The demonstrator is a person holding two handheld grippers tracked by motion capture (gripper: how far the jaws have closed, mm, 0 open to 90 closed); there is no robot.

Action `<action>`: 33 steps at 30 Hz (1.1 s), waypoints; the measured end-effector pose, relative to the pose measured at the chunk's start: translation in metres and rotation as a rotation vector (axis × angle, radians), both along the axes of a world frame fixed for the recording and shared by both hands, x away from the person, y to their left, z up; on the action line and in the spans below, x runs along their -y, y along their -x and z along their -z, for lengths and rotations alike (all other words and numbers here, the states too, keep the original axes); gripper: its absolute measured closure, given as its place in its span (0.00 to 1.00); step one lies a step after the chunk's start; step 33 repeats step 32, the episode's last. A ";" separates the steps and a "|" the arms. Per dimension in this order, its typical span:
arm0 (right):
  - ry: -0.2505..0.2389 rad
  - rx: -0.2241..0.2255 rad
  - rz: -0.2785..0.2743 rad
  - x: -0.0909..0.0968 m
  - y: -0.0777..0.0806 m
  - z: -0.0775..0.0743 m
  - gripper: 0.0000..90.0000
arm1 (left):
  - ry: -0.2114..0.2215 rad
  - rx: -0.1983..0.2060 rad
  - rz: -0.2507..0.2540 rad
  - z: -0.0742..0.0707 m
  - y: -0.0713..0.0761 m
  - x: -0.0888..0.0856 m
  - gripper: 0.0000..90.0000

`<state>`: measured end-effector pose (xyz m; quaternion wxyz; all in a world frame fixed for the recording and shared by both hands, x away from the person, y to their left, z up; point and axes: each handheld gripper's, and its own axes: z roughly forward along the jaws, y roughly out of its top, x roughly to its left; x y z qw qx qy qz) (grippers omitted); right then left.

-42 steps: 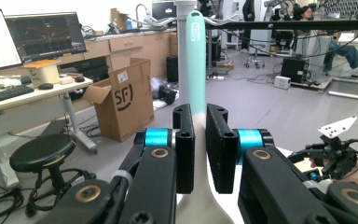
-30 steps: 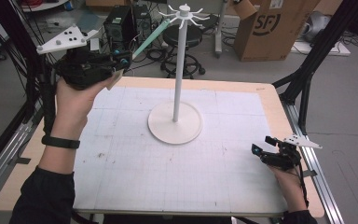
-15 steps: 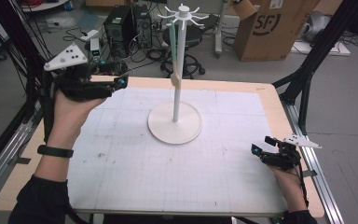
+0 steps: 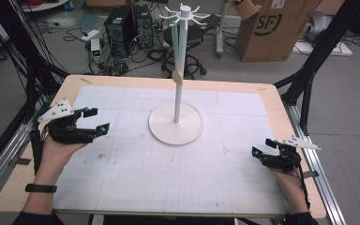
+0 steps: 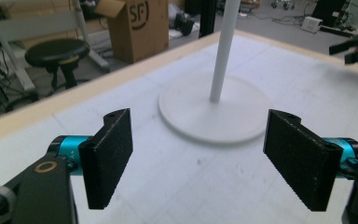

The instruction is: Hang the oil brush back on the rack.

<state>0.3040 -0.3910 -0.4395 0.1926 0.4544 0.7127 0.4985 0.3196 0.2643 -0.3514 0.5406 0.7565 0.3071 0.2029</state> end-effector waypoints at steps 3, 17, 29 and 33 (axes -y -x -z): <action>0.012 -0.001 -0.003 -0.001 0.000 0.001 0.19 | -0.014 -0.019 -0.022 0.023 0.002 -0.006 0.26; 0.037 -0.022 0.000 -0.004 0.000 0.007 0.19 | -0.031 -0.072 -0.079 0.080 0.007 -0.015 0.25; 0.010 -0.039 0.000 -0.001 -0.002 0.008 0.19 | -0.036 -0.106 -0.098 0.092 0.006 -0.012 0.25; -0.010 -0.046 0.002 0.001 -0.003 0.008 0.19 | -0.046 -0.130 -0.100 0.097 0.004 -0.009 0.25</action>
